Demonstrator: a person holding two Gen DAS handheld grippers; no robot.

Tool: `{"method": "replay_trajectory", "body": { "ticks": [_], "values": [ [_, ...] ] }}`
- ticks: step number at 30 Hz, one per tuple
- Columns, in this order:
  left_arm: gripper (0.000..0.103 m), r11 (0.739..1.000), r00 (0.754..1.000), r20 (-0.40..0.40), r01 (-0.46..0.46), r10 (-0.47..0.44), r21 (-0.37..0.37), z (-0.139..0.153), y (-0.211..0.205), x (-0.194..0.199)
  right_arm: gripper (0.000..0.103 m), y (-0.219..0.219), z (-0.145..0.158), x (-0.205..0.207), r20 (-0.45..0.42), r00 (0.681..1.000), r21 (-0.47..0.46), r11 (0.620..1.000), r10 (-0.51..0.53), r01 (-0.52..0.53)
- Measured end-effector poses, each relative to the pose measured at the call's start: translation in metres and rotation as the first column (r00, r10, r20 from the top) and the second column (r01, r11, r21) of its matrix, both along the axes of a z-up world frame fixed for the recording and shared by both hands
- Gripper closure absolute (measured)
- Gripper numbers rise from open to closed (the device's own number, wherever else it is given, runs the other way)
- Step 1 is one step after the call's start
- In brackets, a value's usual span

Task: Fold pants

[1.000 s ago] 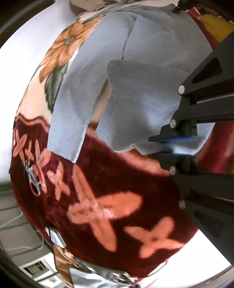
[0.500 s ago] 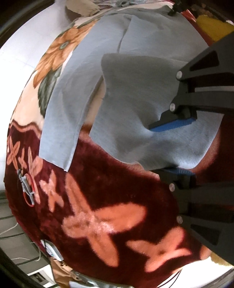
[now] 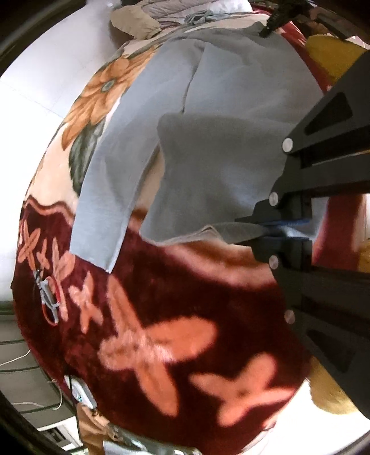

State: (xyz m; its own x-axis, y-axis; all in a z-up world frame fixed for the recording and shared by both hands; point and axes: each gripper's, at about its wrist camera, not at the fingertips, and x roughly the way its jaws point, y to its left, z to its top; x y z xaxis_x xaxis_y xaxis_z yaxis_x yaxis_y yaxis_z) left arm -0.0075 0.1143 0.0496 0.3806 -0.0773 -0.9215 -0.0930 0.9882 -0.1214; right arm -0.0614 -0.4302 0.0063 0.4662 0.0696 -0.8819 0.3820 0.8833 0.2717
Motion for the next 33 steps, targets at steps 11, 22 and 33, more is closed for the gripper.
{"method": "replay_trajectory", "body": {
  "ticks": [11, 22, 33],
  "values": [
    [0.098, 0.998, 0.998, -0.038, -0.053, 0.055, 0.041, 0.013, 0.033, -0.031, 0.095, -0.019, 0.024, -0.005, 0.008, 1.0, -0.044, 0.999, -0.002, 0.002],
    [0.078, 0.988, 0.99, -0.063, -0.117, 0.124, 0.101, 0.005, 0.05, -0.036, 0.081, -0.026, -0.005, -0.006, -0.07, 0.998, -0.059, 0.998, -0.009, 0.005],
    [0.059, 0.998, 0.999, 0.024, 0.027, -0.028, 0.053, 0.041, 0.003, -0.04, 0.068, -0.022, 0.024, -0.025, -0.013, 1.0, -0.109, 0.994, -0.014, 0.012]
  ]
}}
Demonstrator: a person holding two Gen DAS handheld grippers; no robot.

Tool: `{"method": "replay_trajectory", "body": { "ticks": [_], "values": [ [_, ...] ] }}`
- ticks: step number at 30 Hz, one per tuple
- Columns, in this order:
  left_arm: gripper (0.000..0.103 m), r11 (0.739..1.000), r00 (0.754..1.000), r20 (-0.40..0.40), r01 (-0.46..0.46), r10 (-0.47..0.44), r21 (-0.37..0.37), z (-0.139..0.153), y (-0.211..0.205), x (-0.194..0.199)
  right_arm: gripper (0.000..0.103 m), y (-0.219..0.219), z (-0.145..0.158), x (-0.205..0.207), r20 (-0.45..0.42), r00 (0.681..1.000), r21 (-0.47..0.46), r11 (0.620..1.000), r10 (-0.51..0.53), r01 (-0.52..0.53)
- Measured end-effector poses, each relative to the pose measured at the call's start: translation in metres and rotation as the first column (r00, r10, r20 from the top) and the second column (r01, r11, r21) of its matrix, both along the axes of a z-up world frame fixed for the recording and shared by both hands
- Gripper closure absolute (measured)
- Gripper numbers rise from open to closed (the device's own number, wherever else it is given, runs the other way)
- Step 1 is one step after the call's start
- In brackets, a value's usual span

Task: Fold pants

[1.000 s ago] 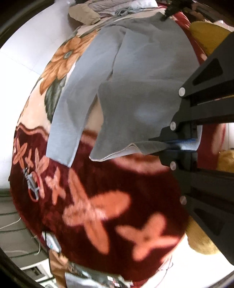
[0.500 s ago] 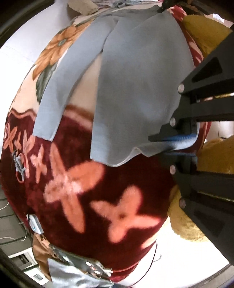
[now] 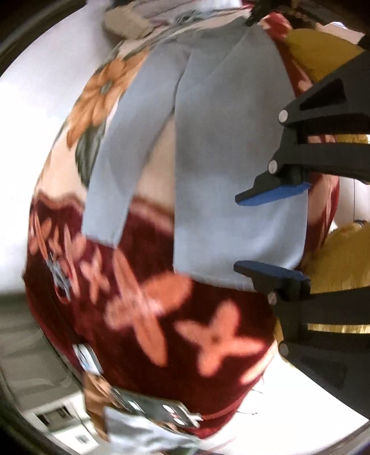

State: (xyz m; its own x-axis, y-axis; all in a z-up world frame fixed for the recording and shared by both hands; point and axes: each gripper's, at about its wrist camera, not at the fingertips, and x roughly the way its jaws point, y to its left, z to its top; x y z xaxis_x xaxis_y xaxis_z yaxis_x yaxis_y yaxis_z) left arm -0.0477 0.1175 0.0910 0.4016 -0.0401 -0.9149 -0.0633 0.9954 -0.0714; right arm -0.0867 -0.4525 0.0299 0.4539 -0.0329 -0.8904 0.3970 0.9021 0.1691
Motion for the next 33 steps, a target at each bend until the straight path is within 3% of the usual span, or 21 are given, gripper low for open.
{"method": "replay_trajectory", "body": {
  "ticks": [5, 9, 16, 21, 24, 29, 33],
  "values": [
    [0.05, 0.989, 0.99, 0.008, 0.138, -0.138, -0.054, 0.0, -0.051, 0.004, 0.068, -0.005, 0.004, -0.007, -0.011, 0.999, -0.056, 0.998, -0.038, 0.037],
    [0.049, 0.972, 0.972, -0.027, 0.231, -0.233, -0.048, -0.015, -0.09, 0.006, 0.068, -0.02, 0.003, -0.019, 0.0, 0.997, 0.003, 0.997, -0.071, 0.071],
    [0.049, 0.928, 0.93, -0.06, 0.356, -0.363, -0.108, -0.039, -0.15, 0.002, 0.068, -0.015, -0.004, -0.02, 0.013, 0.999, 0.061, 0.997, -0.053, 0.052],
    [0.049, 0.898, 0.896, -0.065, 0.434, -0.439, -0.075, -0.054, -0.184, -0.003, 0.068, 0.001, -0.018, -0.01, 0.004, 1.0, 0.089, 0.996, -0.011, 0.011],
    [0.049, 0.89, 0.887, -0.078, 0.455, -0.456, -0.03, -0.064, -0.197, -0.006, 0.068, 0.008, -0.026, -0.001, -0.008, 1.0, 0.107, 0.994, 0.005, -0.005],
    [0.04, 0.894, 0.891, -0.072, 0.448, -0.447, -0.014, -0.068, -0.203, -0.01, 0.068, 0.008, -0.031, 0.01, -0.031, 0.999, 0.112, 0.994, -0.013, 0.017],
    [0.037, 0.894, 0.891, -0.073, 0.449, -0.448, -0.002, -0.069, -0.204, -0.012, 0.068, 0.0, -0.034, 0.014, -0.048, 0.998, 0.181, 0.982, -0.046, 0.055]
  ]
}}
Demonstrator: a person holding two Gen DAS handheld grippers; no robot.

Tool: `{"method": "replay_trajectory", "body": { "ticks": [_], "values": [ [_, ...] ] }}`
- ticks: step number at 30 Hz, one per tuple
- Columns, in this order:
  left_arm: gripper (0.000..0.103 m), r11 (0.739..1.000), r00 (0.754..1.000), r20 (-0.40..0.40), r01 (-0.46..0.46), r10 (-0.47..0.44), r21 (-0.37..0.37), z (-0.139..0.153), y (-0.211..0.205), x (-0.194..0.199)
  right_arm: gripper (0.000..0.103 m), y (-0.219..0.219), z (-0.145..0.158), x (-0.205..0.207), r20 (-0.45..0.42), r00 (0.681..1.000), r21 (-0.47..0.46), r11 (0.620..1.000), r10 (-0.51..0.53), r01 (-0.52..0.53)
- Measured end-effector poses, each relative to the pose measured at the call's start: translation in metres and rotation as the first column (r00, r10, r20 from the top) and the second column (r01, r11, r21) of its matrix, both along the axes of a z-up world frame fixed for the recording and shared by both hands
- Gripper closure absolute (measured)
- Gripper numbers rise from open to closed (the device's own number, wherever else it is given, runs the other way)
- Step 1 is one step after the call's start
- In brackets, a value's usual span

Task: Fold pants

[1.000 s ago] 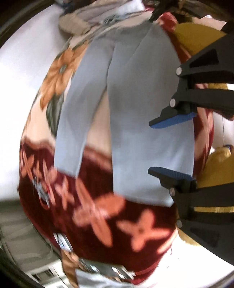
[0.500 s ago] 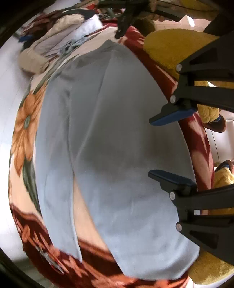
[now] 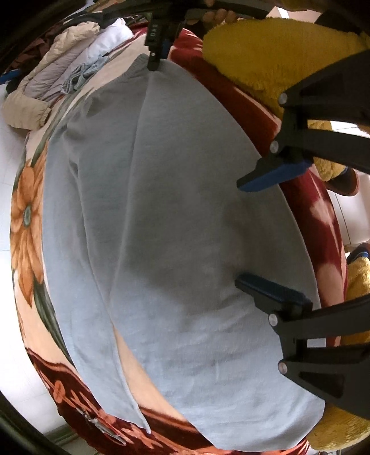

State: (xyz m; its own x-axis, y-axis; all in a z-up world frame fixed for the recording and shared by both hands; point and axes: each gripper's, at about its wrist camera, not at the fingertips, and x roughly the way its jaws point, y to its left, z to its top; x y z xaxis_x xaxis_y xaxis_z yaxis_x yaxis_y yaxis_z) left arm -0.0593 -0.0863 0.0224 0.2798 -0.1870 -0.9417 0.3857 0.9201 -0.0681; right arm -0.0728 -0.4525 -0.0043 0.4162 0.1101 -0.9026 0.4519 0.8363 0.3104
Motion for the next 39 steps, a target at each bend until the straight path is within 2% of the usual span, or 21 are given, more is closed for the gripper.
{"method": "replay_trajectory", "body": {
  "ticks": [7, 11, 13, 15, 18, 19, 21, 22, 24, 28, 34, 39],
  "values": [
    [0.034, 0.999, 0.999, 0.001, 0.036, -0.036, -0.006, 0.0, -0.007, -0.006, 0.068, -0.019, 0.01, 0.006, -0.018, 0.998, 0.169, 0.983, -0.063, 0.066],
    [0.033, 0.999, 0.999, 0.007, 0.053, -0.053, -0.006, -0.001, -0.013, -0.007, 0.068, -0.014, 0.007, 0.014, -0.075, 0.995, 0.054, 0.996, -0.066, 0.07],
    [0.033, 0.998, 0.998, 0.01, 0.066, -0.066, -0.006, -0.001, -0.014, -0.008, 0.071, -0.014, -0.004, 0.014, -0.104, 0.992, 0.096, 0.992, -0.067, 0.077],
    [0.033, 0.997, 0.997, 0.012, 0.08, -0.08, -0.006, 0.0, -0.014, -0.009, 0.075, -0.016, -0.002, 0.015, -0.095, 0.993, 0.151, 0.985, -0.073, 0.087],
    [0.033, 0.996, 0.996, 0.012, 0.09, -0.089, -0.029, 0.002, -0.017, -0.008, 0.075, -0.014, 0.005, 0.019, -0.081, 0.995, 0.107, 0.992, -0.064, 0.073],
    [0.033, 0.995, 0.996, 0.011, 0.094, -0.094, -0.04, 0.002, -0.019, -0.007, 0.077, -0.012, 0.005, 0.021, -0.09, 0.995, 0.074, 0.995, -0.053, 0.06],
    [0.033, 0.993, 0.994, 0.013, 0.107, -0.107, -0.058, 0.004, -0.024, -0.005, 0.093, -0.008, 0.0, 0.023, -0.112, 0.993, 0.047, 0.998, -0.036, 0.041],
    [0.033, 0.991, 0.993, 0.015, 0.119, -0.118, -0.068, 0.005, -0.027, -0.004, 0.094, -0.007, -0.003, 0.023, -0.111, 0.993, 0.055, 0.998, -0.036, 0.043],
    [0.033, 0.985, 0.989, 0.022, 0.147, -0.146, -0.087, 0.009, -0.036, -0.003, 0.097, -0.007, -0.001, 0.021, -0.088, 0.995, 0.065, 0.997, -0.04, 0.046],
    [0.032, 0.971, 0.978, 0.051, 0.207, -0.202, -0.118, 0.017, -0.058, -0.002, 0.097, -0.013, 0.025, 0.014, -0.022, 0.999, 0.076, 0.996, -0.038, 0.039],
    [0.03, 0.941, 0.966, 0.057, 0.258, -0.251, -0.219, 0.024, -0.085, -0.004, 0.097, -0.01, 0.056, 0.019, 0.039, 0.999, 0.09, 0.996, -0.015, 0.012],
    [0.03, 0.921, 0.943, 0.087, 0.333, -0.322, -0.202, 0.024, -0.111, -0.015, 0.097, -0.005, 0.067, 0.022, 0.083, 0.997, 0.099, 0.995, 0.01, -0.018]
  ]
}}
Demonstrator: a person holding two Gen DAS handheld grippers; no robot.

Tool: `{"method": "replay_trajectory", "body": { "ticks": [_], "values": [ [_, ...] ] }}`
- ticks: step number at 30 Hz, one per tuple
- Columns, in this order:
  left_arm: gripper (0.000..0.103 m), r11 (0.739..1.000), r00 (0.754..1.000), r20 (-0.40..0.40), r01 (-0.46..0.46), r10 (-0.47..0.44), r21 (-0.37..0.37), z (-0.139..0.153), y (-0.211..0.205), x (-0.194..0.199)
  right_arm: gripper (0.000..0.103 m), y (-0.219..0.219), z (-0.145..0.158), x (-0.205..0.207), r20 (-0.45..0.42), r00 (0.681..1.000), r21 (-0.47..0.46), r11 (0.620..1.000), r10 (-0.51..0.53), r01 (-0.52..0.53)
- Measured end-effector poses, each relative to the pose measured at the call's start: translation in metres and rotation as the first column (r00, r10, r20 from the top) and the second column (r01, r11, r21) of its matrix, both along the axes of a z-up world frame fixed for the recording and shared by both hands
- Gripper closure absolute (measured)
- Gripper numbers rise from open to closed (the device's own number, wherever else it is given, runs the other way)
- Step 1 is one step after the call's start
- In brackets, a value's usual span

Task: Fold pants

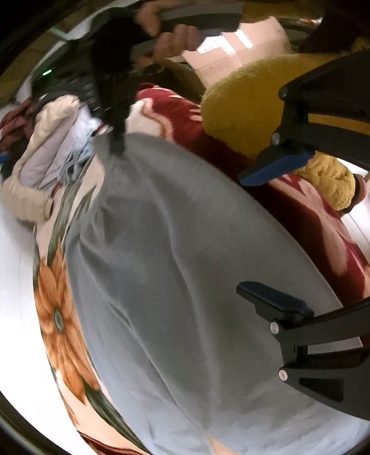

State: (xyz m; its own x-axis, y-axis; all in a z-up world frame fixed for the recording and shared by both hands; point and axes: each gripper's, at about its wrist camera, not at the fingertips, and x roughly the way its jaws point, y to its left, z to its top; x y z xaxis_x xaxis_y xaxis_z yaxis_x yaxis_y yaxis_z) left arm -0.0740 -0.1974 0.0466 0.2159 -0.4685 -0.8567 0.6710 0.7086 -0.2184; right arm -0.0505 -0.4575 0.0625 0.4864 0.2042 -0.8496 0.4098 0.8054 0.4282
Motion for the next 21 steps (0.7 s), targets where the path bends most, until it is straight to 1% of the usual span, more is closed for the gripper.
{"method": "replay_trajectory", "body": {
  "ticks": [3, 5, 7, 9, 10, 11, 13, 14, 16, 17, 18, 19, 20, 21],
  "values": [
    [0.029, 0.999, 0.999, 0.034, 0.029, -0.03, 0.025, -0.007, -0.014, -0.004, 0.097, 0.002, 0.004, -0.001, 0.017, 1.0, 0.001, 1.0, 0.009, -0.009],
    [0.029, 0.999, 0.999, 0.026, 0.029, -0.03, 0.034, -0.016, -0.024, -0.004, 0.097, 0.001, 0.004, -0.002, 0.022, 1.0, 0.005, 1.0, 0.011, -0.012],
    [0.029, 0.998, 0.999, 0.036, 0.025, -0.027, 0.05, -0.024, -0.032, -0.004, 0.097, 0.0, 0.005, -0.003, 0.024, 0.999, 0.005, 1.0, 0.024, -0.024],
    [0.03, 0.996, 0.995, 0.094, 0.007, -0.016, 0.09, -0.028, -0.038, -0.005, 0.097, 0.0, 0.003, -0.005, 0.019, 0.999, -0.002, 0.999, 0.048, -0.048],
    [0.04, 0.995, 0.994, 0.111, 0.001, -0.012, 0.099, -0.029, -0.039, -0.005, 0.097, 0.0, 0.002, -0.006, 0.015, 0.998, -0.01, 0.998, 0.062, -0.062],
    [0.063, 0.995, 0.993, 0.118, -0.004, -0.008, 0.095, -0.029, -0.038, -0.003, 0.097, 0.001, 0.001, -0.007, 0.01, 0.996, -0.02, 0.996, 0.088, -0.088],
    [0.091, 0.998, 0.996, 0.086, -0.004, -0.002, 0.069, -0.029, -0.035, 0.004, 0.095, 0.003, -0.003, -0.009, -0.002, 0.991, -0.044, 0.99, 0.131, -0.131],
    [0.091, 0.999, 0.997, 0.069, -0.018, 0.015, 0.049, -0.028, -0.032, 0.008, 0.094, 0.003, -0.004, -0.01, -0.006, 0.989, -0.064, 0.987, 0.15, -0.15],
    [0.093, 0.999, 0.997, 0.061, -0.039, 0.038, 0.009, -0.022, -0.027, 0.013, 0.088, 0.006, -0.004, -0.015, -0.017, 0.978, -0.135, 0.969, 0.208, -0.208],
    [0.093, 0.999, 0.997, 0.058, -0.043, 0.043, -0.005, -0.019, -0.024, 0.014, 0.083, 0.008, -0.004, -0.018, -0.018, 0.972, -0.164, 0.958, 0.234, -0.234],
    [0.093, 0.999, 0.998, 0.052, -0.044, 0.045, -0.017, -0.017, -0.023, 0.016, 0.077, 0.011, -0.003, -0.021, -0.021, 0.962, -0.205, 0.941, 0.272, -0.271],
    [0.093, 0.999, 0.998, 0.042, -0.045, 0.046, -0.025, -0.015, -0.024, 0.019, 0.075, 0.013, -0.002, -0.024, -0.023, 0.951, -0.239, 0.922, 0.309, -0.305],
    [0.093, 0.998, 0.998, 0.034, -0.047, 0.048, -0.028, -0.014, -0.024, 0.022, 0.073, 0.016, 0.0, -0.028, -0.023, 0.935, -0.279, 0.896, 0.354, -0.346],
    [0.093, 0.998, 0.998, 0.024, -0.052, 0.053, -0.033, -0.014, -0.025, 0.023, 0.072, 0.02, 0.002, -0.032, -0.028, 0.912, -0.324, 0.86, 0.408, -0.395]
  ]
}}
